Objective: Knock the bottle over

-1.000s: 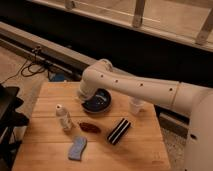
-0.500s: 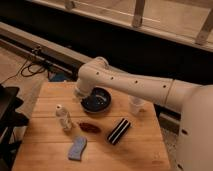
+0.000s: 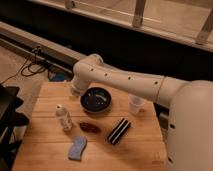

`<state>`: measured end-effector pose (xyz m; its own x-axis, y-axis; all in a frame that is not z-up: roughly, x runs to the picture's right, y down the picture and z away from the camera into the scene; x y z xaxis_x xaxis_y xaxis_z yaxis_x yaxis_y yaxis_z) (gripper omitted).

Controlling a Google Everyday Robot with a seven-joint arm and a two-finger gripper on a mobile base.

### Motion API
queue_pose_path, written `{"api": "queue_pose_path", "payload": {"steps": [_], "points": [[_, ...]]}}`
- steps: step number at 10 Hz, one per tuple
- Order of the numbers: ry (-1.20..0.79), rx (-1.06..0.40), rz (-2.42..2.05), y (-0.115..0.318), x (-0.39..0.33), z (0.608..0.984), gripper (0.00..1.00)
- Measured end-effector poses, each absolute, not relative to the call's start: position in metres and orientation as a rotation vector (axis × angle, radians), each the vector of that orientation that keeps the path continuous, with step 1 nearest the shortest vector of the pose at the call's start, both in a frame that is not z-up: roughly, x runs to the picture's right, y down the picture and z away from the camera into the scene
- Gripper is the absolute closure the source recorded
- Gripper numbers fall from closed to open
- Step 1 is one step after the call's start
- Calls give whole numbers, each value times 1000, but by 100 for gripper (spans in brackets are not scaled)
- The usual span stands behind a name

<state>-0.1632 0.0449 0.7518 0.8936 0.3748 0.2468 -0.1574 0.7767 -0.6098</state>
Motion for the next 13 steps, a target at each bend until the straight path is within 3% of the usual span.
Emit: {"api": "queue_pose_path", "payload": {"steps": [5,7,11,13], "points": [[-231,-713,240,74,-149,736,89],[-228,-805,214,100,-153,727,89],[-354,-1161,122,145,-184,725,89],[-390,-1218,102,156,-192,726,89]]}}
